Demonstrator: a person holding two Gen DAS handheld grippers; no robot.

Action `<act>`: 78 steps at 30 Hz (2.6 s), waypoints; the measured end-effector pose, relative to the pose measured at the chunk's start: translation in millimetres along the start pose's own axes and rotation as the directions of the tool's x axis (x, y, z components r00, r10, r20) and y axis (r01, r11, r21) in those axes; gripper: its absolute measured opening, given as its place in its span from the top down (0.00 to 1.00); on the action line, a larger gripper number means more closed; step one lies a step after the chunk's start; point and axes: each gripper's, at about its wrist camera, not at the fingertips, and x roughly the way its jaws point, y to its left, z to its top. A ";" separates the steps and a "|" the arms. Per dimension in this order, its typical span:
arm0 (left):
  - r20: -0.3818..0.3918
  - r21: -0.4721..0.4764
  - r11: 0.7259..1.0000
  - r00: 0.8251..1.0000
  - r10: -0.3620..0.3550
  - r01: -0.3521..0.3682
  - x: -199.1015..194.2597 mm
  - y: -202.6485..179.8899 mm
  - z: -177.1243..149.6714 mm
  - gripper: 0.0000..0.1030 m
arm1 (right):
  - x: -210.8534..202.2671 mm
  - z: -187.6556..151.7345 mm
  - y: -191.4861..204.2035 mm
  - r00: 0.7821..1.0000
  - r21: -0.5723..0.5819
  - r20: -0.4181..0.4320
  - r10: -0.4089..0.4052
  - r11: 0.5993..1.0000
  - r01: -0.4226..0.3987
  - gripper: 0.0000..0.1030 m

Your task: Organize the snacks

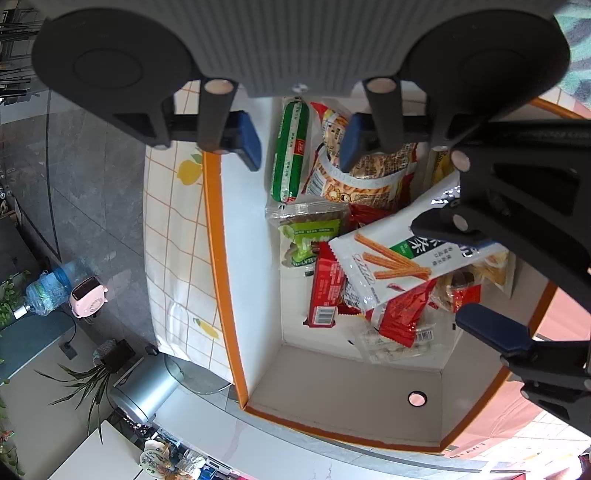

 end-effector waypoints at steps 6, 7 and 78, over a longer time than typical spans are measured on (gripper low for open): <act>0.072 -0.018 0.999 0.997 0.034 -0.033 -41.8 4.0 -2.4 0.23 | -37.9 4.7 2.6 0.999 0.010 0.043 -0.010 1.000 0.010 0.33; 0.091 -0.019 0.999 0.995 0.039 -0.037 -50.7 4.4 -3.6 0.23 | -46.1 5.1 3.3 0.998 0.015 0.057 -0.014 1.000 0.013 0.29; 0.288 -0.284 0.884 0.846 0.448 -0.371 -157.0 48.9 -225.0 0.16 | -135.1 -114.5 201.9 0.866 0.482 0.468 -0.176 0.872 -0.083 0.04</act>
